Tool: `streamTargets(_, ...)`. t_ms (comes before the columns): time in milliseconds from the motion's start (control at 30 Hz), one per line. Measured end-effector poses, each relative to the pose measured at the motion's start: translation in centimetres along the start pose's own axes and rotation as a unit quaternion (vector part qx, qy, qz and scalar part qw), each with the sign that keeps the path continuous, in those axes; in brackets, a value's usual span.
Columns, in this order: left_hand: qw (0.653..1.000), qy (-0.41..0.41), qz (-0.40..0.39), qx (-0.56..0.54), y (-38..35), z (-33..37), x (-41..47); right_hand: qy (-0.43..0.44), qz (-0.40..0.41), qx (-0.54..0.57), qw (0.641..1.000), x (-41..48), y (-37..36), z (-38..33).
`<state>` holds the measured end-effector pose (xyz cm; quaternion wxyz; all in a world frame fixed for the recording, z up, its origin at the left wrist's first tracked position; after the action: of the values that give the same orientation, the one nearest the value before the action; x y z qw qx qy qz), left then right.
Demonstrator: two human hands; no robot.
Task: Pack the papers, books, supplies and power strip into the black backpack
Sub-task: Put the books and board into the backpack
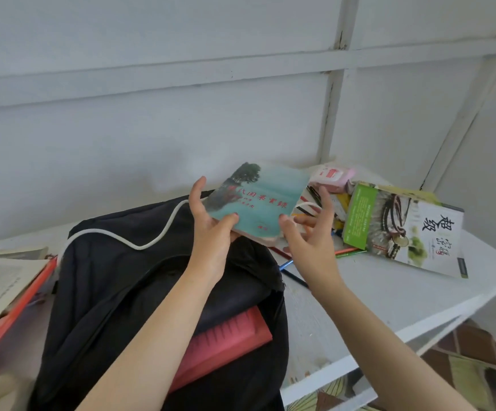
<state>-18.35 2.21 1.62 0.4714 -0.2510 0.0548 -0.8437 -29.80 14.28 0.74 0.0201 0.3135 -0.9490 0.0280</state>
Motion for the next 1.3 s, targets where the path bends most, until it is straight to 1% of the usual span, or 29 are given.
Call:
streamTargets(67, 1.000, 0.000, -0.009, -0.004, 0.7, 0.6, 0.2, 0.015, 0.054, -0.011, 0.998, 0.7, 2.3, -0.5)
streamTargets(133, 1.000, 0.000, -0.012, -0.012, 1.4, 1.6, 0.4, 0.015, 0.062, -0.016, 0.998, 1.7, 4.4, -2.0)
streamTargets(167, 1.000, 0.000, -0.016, -0.020, 1.6, 2.2, 0.5, 0.015, 0.050, -0.023, 0.998, 2.2, 5.3, -3.0)
streamTargets(233, 0.998, -0.003, -0.044, -0.038, 1.8, 3.5, 0.5, -0.001, -0.010, -0.038, 0.999, 2.8, 6.5, -4.5)
streamTargets(300, 0.993, 0.009, -0.095, -0.063, 1.6, 4.5, 0.1, -0.051, -0.106, -0.037, 0.992, 3.0, 6.8, -5.0)
streamTargets(367, 0.986, 0.029, -0.142, -0.083, 1.4, 5.1, -0.4, -0.116, -0.219, -0.011, 0.969, 2.0, 6.1, -5.0)
streamTargets(400, 0.983, 0.037, -0.159, -0.088, 1.3, 5.2, -0.7, -0.139, -0.261, 0.001, 0.955, 1.3, 5.7, -4.9)
streamTargets(467, 0.979, 0.047, -0.172, -0.102, 1.4, 5.3, -1.0, -0.167, -0.298, 0.037, 0.939, 0.1, 5.3, -4.2)
streamTargets(567, 0.976, 0.051, -0.179, -0.110, 1.7, 5.3, -1.2, -0.188, -0.317, 0.107, 0.924, -1.5, 5.0, -2.6)
streamTargets(667, 0.977, 0.049, -0.197, -0.070, 1.8, 5.3, -1.2, -0.189, -0.340, 0.119, 0.913, -3.1, 4.6, -1.2)
streamTargets(800, 0.977, 0.073, -0.203, -0.002, 2.6, 4.5, -1.2, -0.181, -0.299, 0.139, 0.927, -4.8, 4.5, -0.1)
streamTargets(833, 0.978, 0.074, -0.193, 0.025, 3.0, 4.2, -1.0, -0.183, -0.287, 0.142, 0.929, -5.2, 4.5, 0.1)
streamTargets(900, 0.971, 0.031, -0.192, 0.141, 4.1, 3.9, -0.7, -0.192, -0.256, 0.138, 0.937, -6.2, 4.9, 0.9)
streamTargets(967, 0.944, -0.039, -0.215, 0.245, 4.8, 4.1, -1.2, -0.192, -0.220, 0.140, 0.946, -7.1, 5.5, 1.8)
streamTargets(1033, 0.909, -0.108, -0.262, 0.306, 5.4, 4.9, -2.8, -0.198, -0.177, 0.171, 0.949, -8.2, 6.1, 2.5)
streamTargets(1067, 0.879, -0.153, -0.297, 0.340, 5.5, 5.4, -3.7, -0.202, -0.154, 0.192, 0.948, -8.6, 6.4, 2.8)
streamTargets(1133, 0.788, -0.249, -0.381, 0.413, 6.2, 5.6, -5.7, -0.205, -0.116, 0.230, 0.944, -9.6, 6.7, 3.3)
streamTargets(1167, 0.745, -0.281, -0.410, 0.444, 6.7, 5.5, -6.4, -0.204, -0.103, 0.243, 0.943, -10.1, 6.8, 3.5)
streamTargets(1200, 0.710, -0.301, -0.426, 0.472, 7.2, 5.4, -6.9, -0.203, -0.090, 0.256, 0.941, -10.5, 6.9, 3.7)
streamTargets(1267, 0.655, -0.329, -0.442, 0.518, 7.9, 5.4, -7.5, -0.206, -0.063, 0.271, 0.938, -11.4, 7.1, 4.1)
streamTargets(1300, 0.634, -0.331, -0.450, 0.536, 8.1, 5.4, -7.7, -0.209, -0.051, 0.270, 0.939, -11.9, 7.2, 4.3)
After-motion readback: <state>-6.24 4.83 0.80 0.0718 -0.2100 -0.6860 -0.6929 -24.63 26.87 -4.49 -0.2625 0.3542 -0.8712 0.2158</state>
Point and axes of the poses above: each hand's wrist, its own x-axis towards the middle knuckle, its own y-axis out of the back of the hand, z = x × y, the point moved 6 cm from there along x, towards the middle knuckle, and after that the axes turned 13 degrees about -y, right-handed, at the moved point
